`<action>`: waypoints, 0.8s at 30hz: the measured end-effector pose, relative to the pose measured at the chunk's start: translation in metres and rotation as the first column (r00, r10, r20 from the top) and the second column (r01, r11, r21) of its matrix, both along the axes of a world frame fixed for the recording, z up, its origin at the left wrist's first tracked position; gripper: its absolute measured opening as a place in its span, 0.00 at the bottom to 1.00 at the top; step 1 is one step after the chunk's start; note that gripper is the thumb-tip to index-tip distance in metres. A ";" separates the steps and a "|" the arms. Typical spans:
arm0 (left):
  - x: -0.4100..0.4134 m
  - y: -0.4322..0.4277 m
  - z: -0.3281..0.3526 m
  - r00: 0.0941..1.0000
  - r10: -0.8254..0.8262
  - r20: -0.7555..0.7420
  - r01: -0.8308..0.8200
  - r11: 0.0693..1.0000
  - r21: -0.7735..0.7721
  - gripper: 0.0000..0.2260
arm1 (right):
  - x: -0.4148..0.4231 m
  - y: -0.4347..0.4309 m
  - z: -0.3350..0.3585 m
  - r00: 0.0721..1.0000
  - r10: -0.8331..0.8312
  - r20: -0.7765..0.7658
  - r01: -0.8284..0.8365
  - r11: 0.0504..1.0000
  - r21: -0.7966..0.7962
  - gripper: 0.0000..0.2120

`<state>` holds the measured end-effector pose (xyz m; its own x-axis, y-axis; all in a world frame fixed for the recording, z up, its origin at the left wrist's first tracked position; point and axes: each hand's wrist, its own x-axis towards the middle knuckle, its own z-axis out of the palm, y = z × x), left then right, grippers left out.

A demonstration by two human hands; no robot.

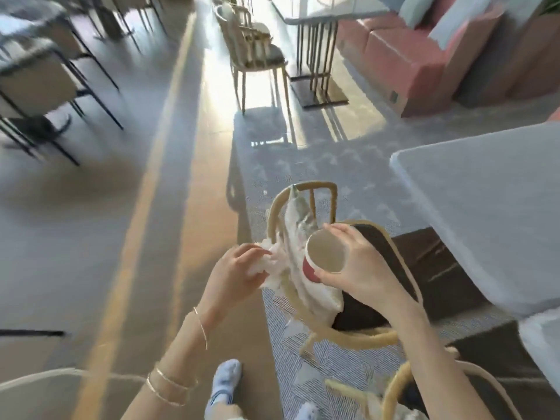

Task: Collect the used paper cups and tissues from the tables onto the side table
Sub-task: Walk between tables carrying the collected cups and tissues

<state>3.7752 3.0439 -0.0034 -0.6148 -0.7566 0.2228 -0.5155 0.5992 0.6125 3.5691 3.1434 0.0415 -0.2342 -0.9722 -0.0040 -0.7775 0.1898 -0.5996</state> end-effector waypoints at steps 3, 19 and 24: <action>0.054 -0.024 -0.006 0.996 0.086 0.030 -0.086 0.996 0.006 0.13 | 0.038 -0.043 0.001 0.996 0.079 -0.040 -0.078 0.997 0.021 0.39; 0.238 -0.232 0.012 0.996 0.086 -0.027 -0.088 0.992 -0.092 0.13 | 0.214 -0.257 0.034 0.987 0.129 -0.091 -0.131 0.991 -0.015 0.37; 0.256 -0.277 0.007 0.993 0.108 -0.054 -0.112 0.991 -0.074 0.14 | 0.228 -0.302 0.032 0.980 0.163 -0.111 -0.160 0.987 0.029 0.37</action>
